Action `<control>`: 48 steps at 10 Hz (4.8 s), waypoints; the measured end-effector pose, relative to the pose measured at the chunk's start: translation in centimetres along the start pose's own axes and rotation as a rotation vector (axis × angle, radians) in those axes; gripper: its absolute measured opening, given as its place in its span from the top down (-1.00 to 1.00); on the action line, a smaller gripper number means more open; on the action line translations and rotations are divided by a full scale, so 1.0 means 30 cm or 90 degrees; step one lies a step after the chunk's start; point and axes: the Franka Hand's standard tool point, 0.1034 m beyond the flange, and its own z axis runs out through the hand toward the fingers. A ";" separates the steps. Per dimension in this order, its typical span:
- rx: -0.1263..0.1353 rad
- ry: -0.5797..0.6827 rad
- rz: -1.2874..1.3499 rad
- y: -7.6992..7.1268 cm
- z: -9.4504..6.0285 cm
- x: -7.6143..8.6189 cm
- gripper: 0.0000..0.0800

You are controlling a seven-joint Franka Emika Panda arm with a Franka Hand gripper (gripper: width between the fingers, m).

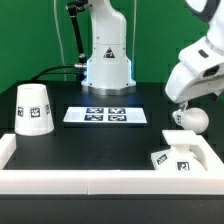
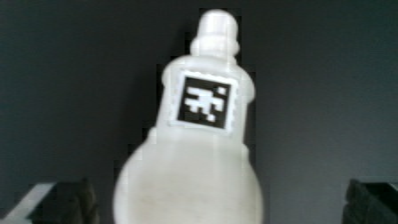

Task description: Assemble lamp

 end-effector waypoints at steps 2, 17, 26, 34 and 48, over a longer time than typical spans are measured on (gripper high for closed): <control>-0.006 -0.066 0.007 0.010 0.013 0.000 -0.75; 0.005 -0.111 0.041 0.006 0.153 0.071 -0.44; 0.059 -0.136 -0.005 0.205 -0.136 -0.081 -0.44; 0.020 0.126 0.001 0.363 -0.271 -0.054 -0.44; -0.147 0.681 0.048 0.521 -0.484 0.003 -0.44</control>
Offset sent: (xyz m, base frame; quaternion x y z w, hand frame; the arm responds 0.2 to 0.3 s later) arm 0.0054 -0.0019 -0.0058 -0.0210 -0.0567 0.0398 0.9974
